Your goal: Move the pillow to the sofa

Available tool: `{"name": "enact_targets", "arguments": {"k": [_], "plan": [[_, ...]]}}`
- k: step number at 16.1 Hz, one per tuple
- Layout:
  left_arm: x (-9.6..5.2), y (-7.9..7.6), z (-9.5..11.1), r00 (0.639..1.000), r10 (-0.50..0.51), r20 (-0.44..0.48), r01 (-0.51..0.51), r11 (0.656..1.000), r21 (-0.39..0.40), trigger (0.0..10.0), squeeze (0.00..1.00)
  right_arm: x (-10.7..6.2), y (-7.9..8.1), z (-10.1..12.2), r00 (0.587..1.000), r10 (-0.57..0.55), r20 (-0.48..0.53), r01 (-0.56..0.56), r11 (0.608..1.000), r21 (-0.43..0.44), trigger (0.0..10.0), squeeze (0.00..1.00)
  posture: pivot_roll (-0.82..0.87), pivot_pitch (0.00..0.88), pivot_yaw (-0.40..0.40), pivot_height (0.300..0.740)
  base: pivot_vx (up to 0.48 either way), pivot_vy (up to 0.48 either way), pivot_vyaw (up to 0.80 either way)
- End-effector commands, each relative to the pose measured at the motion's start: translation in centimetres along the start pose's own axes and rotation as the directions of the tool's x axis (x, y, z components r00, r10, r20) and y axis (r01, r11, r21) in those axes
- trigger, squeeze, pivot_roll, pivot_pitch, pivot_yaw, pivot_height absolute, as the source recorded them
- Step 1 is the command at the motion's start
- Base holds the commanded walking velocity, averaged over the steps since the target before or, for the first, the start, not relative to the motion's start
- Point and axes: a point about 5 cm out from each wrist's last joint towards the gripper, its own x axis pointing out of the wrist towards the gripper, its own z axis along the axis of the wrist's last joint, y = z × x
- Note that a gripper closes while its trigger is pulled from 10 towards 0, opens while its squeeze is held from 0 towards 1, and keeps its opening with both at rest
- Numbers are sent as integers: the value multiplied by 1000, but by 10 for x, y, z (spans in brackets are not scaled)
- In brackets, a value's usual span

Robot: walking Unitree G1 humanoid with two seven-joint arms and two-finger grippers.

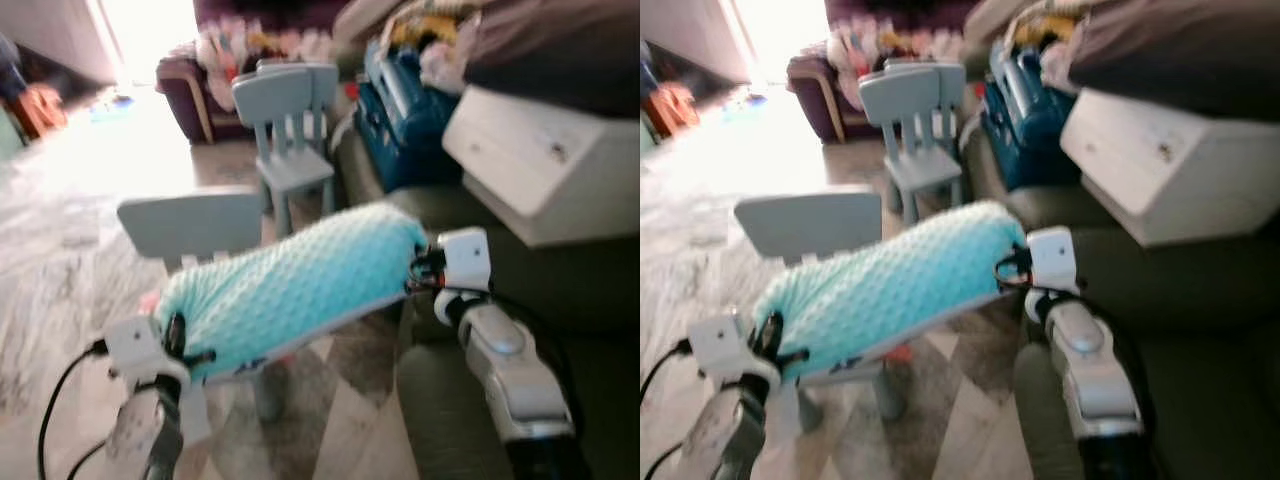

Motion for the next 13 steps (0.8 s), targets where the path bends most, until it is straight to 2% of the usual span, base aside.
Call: {"name": "enact_targets", "arguments": {"k": [1,5,7,13], "plan": [[0,4,6,1000,13,28,-13,1000,13,10000,0,0,-3,6,999,-19,26,19,1000,-6,10000,0,-210,0,49,740,0,0,0],[0,2,9,999,-8,50,11,999,-53,10000,0,-1,-4,5,1000,-19,24,20,1000,-9,10000,0,-214,0,45,740,0,0,0],[-1,2,8,999,-8,45,11,997,-79,10000,0,-1,-4,5,1000,-19,24,20,1000,-12,10000,0,-216,0,42,740,0,480,0],[-1,2,8,999,-12,53,16,997,-75,10000,0,-1,-4,6,1000,-18,23,19,1000,-15,10000,0,-216,0,39,740,0,480,0]]}}
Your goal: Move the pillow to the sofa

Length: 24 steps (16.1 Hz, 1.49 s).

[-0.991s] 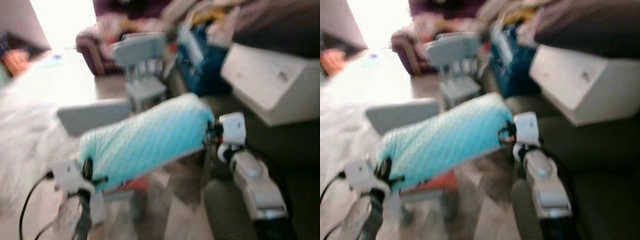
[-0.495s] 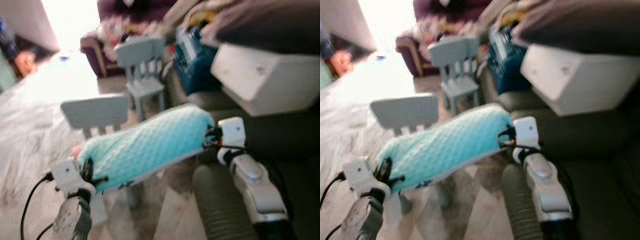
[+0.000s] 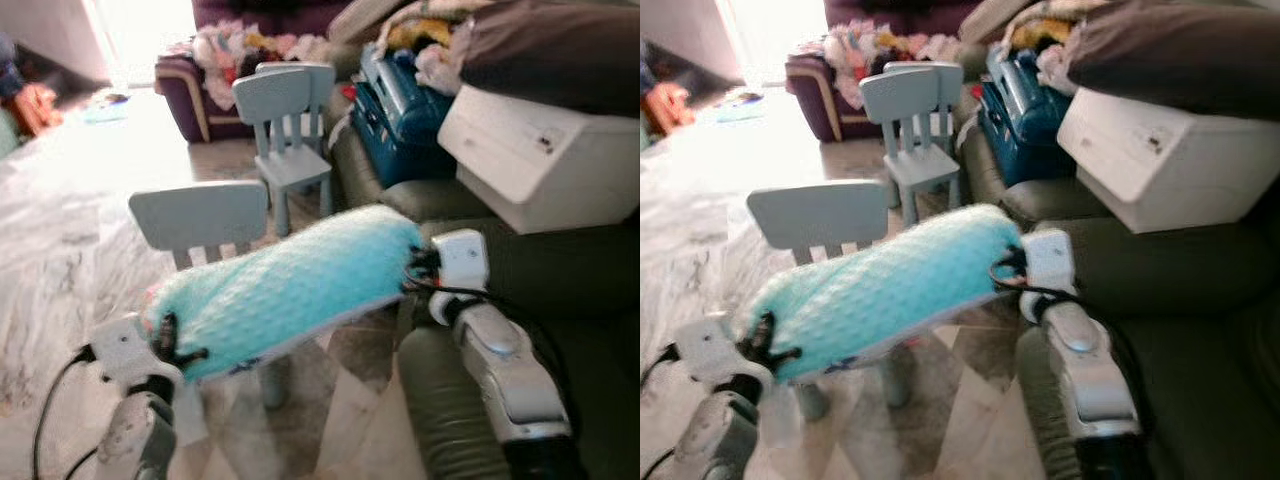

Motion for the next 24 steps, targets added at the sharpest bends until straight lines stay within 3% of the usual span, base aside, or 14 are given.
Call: {"name": "enact_targets", "arguments": {"k": [1,15,24], "plan": [[0,-2,4,1000,-11,22,11,1000,-1,10000,0,-1,-9,5,999,-37,21,37,999,-10,10000,0,-216,0,39,740,0,480,0],[1,-1,5,1000,-12,14,12,1000,17,10000,0,1,-7,3,999,-40,19,40,999,-4,10000,0,-205,0,48,740,0,480,0],[4,-6,7,1000,-20,14,19,998,52,10000,0,2,-7,3,999,-45,20,45,999,-2,10000,0,-208,0,50,740,0,0,0]]}}
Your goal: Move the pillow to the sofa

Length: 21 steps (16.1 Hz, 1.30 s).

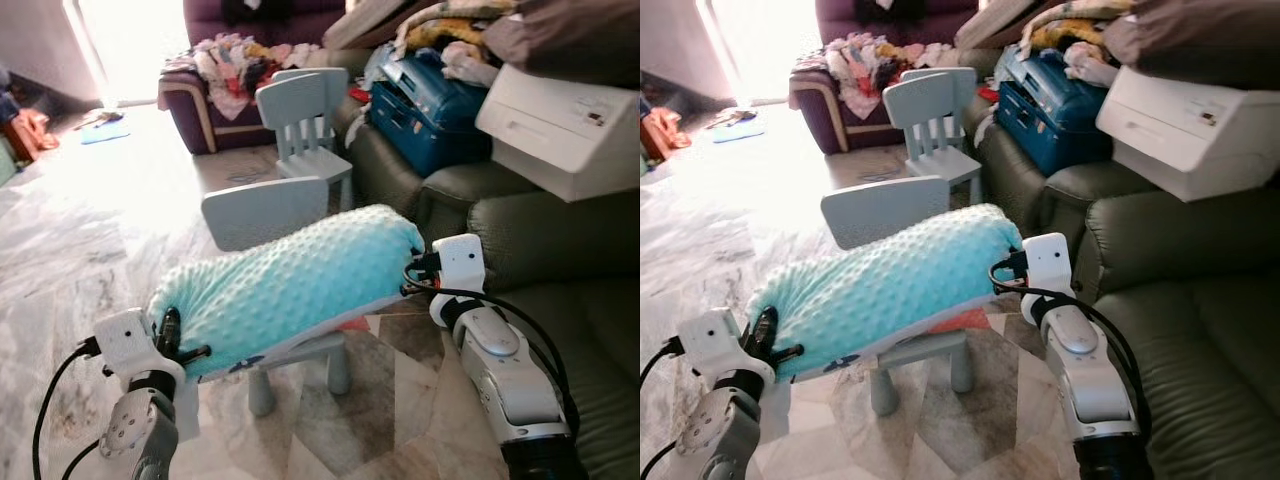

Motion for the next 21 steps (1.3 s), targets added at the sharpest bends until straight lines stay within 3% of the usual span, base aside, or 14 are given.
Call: {"name": "enact_targets", "arguments": {"k": [1,5,21], "plan": [[1,0,4,1000,-1,14,0,1000,23,10000,0,2,-4,9,999,-17,33,17,1000,-6,10000,0,-207,0,51,740,0,0,0],[2,0,4,1000,1,9,-2,1000,29,10000,0,2,-3,8,999,-18,31,18,1000,-2,10000,0,-206,0,52,740,-60,0,0],[1,0,0,1000,12,-5,-12,1000,25,10000,0,1,-5,7,999,-24,23,24,1000,-1,10000,0,-211,0,49,740,-316,0,0]]}}
